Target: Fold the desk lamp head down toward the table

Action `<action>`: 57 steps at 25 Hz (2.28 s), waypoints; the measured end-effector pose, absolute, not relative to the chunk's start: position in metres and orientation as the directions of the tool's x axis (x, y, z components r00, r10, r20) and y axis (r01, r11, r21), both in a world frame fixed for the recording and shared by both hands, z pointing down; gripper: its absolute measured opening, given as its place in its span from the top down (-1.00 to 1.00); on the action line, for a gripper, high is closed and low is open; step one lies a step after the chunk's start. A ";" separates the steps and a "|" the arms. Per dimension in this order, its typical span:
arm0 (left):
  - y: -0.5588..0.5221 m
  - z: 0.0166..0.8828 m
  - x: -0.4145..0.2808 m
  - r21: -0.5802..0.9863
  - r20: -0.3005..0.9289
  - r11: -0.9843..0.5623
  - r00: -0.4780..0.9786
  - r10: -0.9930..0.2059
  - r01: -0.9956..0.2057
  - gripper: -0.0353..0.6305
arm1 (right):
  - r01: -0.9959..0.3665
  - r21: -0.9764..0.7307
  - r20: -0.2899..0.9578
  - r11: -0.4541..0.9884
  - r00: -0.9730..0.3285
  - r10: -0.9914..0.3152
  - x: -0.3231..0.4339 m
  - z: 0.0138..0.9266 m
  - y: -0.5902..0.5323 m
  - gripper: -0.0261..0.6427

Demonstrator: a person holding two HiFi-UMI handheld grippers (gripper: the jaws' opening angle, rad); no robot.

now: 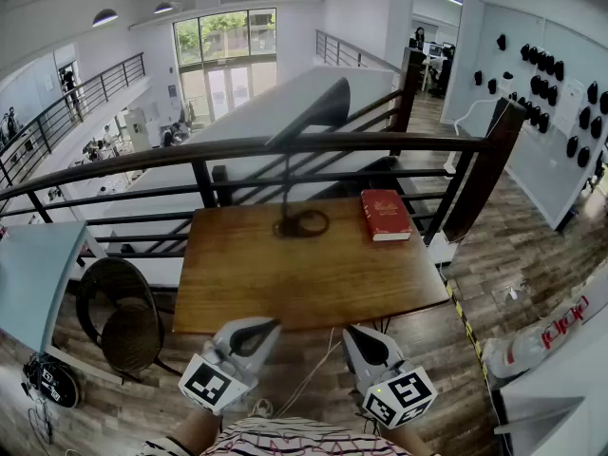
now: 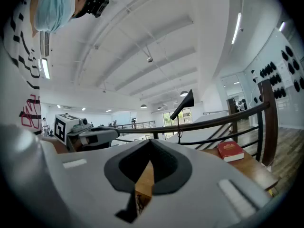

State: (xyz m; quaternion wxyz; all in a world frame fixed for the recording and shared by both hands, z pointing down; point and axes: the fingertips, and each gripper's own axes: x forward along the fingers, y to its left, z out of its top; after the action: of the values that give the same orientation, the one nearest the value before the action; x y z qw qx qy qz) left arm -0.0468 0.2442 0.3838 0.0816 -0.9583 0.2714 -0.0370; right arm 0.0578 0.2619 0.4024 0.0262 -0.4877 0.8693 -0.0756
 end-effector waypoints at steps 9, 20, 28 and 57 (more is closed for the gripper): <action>0.247 0.397 -0.026 -0.169 0.024 -0.840 0.850 -0.526 -0.515 0.89 | -0.847 -0.176 -0.001 0.501 -0.509 -0.861 0.079 0.405 0.262 0.92; 0.223 0.427 -0.018 -0.113 0.043 -0.821 0.822 -0.567 -0.560 0.51 | -0.857 -0.213 0.002 0.468 -0.480 -0.877 0.095 0.422 0.242 0.57; 0.135 0.438 -0.040 -0.110 0.024 -0.816 0.819 -0.573 -0.567 0.38 | -0.880 -0.214 0.023 0.424 -0.438 -0.899 0.087 0.427 0.163 0.41; -0.139 0.442 -0.093 -0.061 0.023 -0.846 0.846 -0.532 -0.530 0.35 | -0.935 -0.136 -0.007 0.328 -0.330 -0.944 0.046 0.395 -0.100 0.37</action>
State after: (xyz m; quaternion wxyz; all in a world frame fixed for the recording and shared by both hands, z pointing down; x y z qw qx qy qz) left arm -0.0934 -0.1391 0.4415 0.0263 -0.9604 0.2766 -0.0196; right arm 0.0462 -0.0999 0.3947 0.0424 -0.5773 0.8137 -0.0536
